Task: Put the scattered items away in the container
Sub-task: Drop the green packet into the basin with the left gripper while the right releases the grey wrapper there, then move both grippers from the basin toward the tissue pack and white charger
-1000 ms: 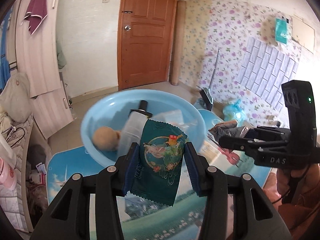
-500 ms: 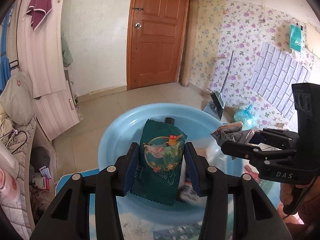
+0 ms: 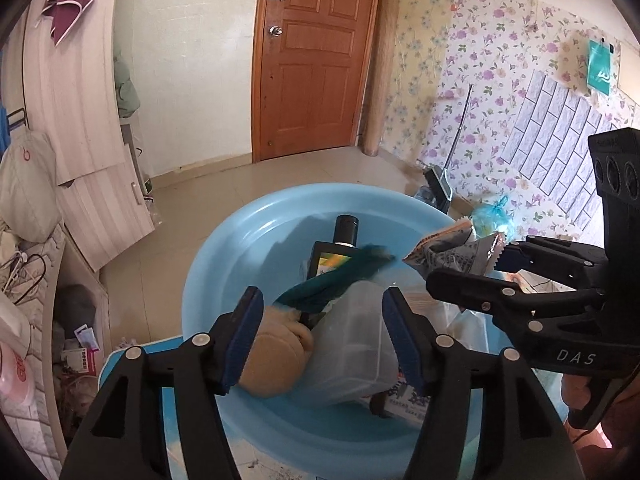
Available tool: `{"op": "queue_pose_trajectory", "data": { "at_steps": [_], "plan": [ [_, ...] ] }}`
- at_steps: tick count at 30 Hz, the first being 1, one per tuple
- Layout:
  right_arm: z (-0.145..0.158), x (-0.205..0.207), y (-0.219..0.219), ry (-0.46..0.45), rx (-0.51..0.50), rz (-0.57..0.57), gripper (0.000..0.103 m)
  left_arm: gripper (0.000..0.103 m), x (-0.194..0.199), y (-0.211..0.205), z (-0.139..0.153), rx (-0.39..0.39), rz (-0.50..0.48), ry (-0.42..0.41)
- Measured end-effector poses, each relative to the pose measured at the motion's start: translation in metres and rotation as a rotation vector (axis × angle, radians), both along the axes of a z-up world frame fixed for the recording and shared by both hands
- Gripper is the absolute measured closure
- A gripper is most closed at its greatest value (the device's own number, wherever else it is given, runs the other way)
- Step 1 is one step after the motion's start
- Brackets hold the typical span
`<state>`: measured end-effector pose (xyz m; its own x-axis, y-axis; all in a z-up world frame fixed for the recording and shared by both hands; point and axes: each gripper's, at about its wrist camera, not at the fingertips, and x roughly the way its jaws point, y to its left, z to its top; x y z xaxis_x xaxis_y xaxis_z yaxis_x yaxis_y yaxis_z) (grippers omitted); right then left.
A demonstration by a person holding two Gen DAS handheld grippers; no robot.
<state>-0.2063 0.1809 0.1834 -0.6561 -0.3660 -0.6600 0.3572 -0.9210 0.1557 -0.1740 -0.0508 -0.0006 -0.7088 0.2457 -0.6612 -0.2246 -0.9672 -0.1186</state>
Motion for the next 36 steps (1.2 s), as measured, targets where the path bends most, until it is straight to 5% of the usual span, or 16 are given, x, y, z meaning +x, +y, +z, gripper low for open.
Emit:
{"op": "queue_pose_trajectory", "data": {
  "at_steps": [36],
  "plan": [
    [0.0,0.058,0.029,0.003,-0.03,-0.028,0.055,0.031,0.074,0.003,-0.006,-0.001,0.02,-0.007]
  ]
}}
